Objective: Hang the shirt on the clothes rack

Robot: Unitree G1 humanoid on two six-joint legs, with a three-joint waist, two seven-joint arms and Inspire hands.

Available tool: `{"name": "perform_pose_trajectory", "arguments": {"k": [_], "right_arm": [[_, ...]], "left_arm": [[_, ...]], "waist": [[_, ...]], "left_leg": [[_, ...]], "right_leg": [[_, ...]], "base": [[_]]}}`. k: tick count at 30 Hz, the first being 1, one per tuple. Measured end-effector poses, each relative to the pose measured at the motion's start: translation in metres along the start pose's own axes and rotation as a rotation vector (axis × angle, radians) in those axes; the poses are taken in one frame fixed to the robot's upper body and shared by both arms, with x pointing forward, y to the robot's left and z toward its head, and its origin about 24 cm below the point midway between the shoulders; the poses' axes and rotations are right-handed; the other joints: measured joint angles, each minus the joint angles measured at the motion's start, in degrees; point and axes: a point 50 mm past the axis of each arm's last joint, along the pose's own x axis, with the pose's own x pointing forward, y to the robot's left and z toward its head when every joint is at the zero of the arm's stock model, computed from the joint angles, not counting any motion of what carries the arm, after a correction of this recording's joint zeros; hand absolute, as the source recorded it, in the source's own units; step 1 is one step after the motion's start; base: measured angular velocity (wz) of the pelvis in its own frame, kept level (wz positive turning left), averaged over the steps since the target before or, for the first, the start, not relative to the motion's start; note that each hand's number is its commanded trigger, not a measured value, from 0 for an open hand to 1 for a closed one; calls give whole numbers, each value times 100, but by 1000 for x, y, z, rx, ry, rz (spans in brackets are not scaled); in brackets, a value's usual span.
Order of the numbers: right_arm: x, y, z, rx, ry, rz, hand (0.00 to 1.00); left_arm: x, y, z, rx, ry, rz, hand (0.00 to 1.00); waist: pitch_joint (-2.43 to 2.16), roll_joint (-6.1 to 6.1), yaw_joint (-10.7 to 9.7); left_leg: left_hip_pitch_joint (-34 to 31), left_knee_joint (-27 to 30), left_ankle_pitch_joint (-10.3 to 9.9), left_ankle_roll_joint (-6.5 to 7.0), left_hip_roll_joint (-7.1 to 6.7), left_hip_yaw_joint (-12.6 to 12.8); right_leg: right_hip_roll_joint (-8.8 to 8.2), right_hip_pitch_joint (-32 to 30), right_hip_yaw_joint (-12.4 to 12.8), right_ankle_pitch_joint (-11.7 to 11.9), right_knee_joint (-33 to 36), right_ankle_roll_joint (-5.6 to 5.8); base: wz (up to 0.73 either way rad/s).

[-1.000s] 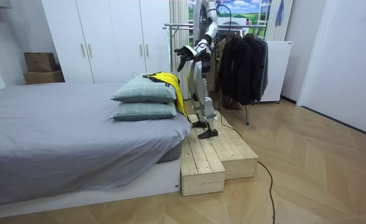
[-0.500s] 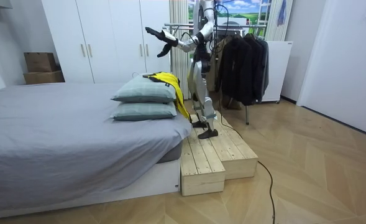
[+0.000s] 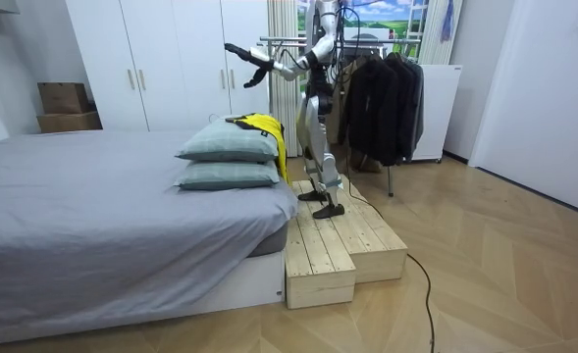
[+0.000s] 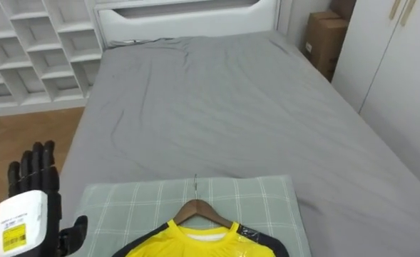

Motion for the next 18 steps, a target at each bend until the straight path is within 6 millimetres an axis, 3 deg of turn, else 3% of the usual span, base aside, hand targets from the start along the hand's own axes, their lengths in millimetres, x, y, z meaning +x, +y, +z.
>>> {"name": "perform_pose_trajectory", "arguments": {"k": [17,18], "right_arm": [[1,4,8,-60,-3,34,0],[1,5,8,-60,0,35,0]], "left_arm": [[-17,-23,27,13,-113,-245,0],[-18,-24,28,13,-116,-260,0]], "waist": [[20,-17,-231],[37,-45,-239]], "left_leg": [[1,-8,0,0,-2,98],[3,-10,0,0,-2,115]], "right_leg": [[4,-5,51,3,-13,5],[5,-7,53,3,-15,5]], "base": [[-2],[0]]}}
